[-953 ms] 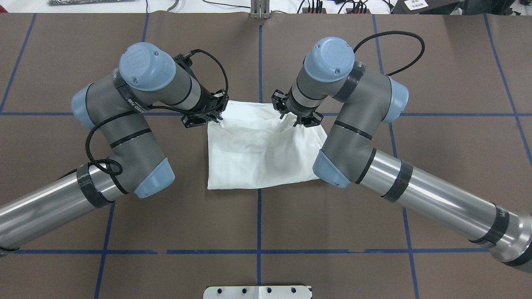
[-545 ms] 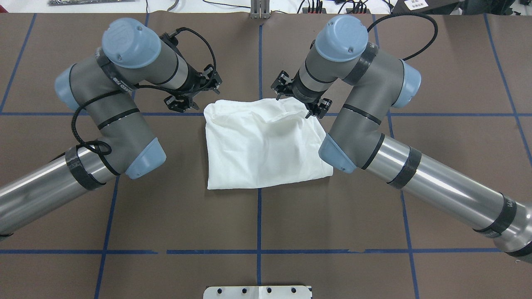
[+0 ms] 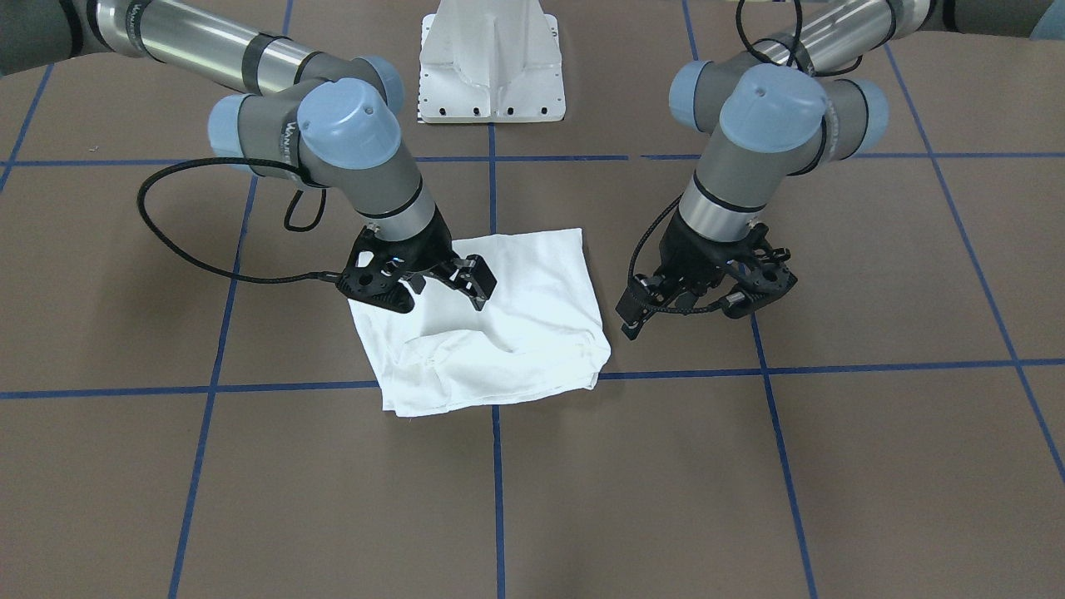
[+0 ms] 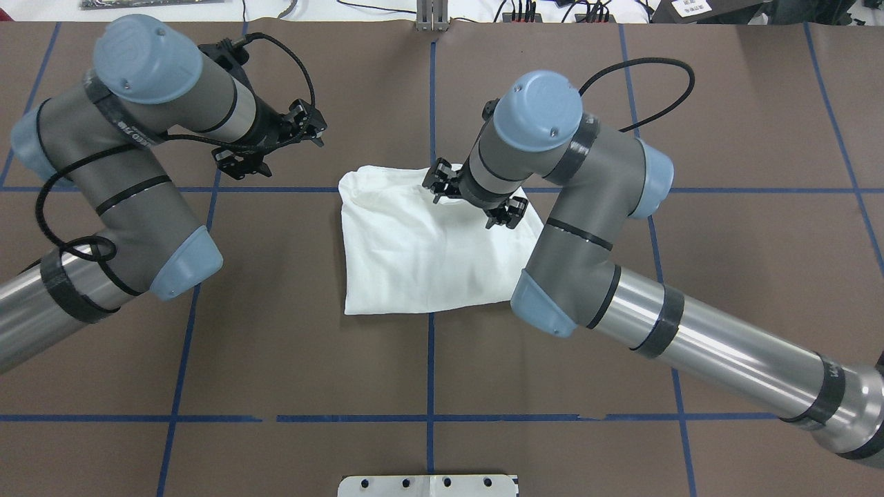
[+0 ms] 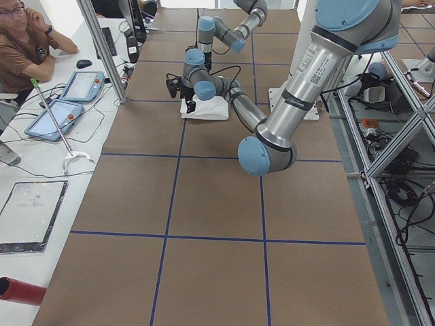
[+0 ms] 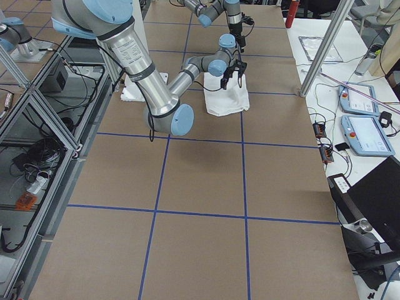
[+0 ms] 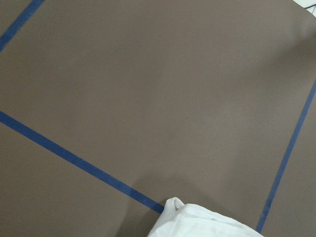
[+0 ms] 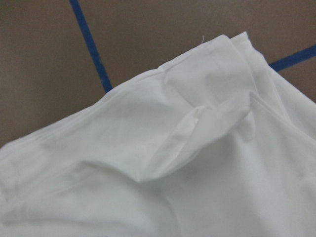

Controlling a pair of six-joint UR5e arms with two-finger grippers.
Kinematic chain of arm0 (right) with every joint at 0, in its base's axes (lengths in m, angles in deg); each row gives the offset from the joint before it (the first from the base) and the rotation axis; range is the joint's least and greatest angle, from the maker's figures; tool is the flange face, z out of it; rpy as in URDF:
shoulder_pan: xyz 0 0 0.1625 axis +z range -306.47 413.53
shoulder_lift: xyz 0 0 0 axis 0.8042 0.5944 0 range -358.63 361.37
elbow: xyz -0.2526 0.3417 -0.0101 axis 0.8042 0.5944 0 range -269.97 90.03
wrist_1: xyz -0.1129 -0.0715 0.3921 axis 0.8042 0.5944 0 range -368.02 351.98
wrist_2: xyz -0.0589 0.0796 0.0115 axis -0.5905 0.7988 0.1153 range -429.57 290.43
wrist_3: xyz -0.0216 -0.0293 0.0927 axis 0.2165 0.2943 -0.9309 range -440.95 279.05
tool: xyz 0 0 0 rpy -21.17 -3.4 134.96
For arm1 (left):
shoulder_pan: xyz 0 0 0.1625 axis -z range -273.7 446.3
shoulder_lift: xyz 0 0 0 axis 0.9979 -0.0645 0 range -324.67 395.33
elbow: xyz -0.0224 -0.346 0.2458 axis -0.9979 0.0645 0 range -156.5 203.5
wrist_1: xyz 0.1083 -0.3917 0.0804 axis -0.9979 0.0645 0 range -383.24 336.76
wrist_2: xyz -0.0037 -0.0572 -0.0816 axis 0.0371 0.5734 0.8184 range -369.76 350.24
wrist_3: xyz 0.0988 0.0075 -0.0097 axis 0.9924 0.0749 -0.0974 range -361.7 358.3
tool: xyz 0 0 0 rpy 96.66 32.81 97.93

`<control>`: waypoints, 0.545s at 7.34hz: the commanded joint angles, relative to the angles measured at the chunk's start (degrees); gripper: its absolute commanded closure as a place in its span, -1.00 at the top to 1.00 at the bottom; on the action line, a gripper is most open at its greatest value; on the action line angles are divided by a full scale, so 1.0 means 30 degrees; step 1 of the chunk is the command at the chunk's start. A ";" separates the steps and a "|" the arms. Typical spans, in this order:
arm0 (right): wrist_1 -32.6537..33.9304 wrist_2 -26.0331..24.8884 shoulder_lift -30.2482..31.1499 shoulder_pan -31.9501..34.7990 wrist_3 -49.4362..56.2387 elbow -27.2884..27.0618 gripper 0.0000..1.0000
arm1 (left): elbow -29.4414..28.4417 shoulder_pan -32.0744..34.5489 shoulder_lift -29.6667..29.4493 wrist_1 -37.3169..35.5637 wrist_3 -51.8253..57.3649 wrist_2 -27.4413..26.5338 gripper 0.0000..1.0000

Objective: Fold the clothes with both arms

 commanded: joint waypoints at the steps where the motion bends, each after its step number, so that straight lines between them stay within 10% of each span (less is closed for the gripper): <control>1: 0.1728 -0.1338 -0.0711 -0.0974 0.3779 0.0472 1.00 | 0.0701 0.0027 0.0544 -0.0377 0.0814 -0.0065 1.00; 4: 0.1358 -0.2654 -0.3404 -0.0828 0.6869 0.5031 1.00 | 0.0758 0.0085 0.0544 -0.0377 0.0785 -0.0007 1.00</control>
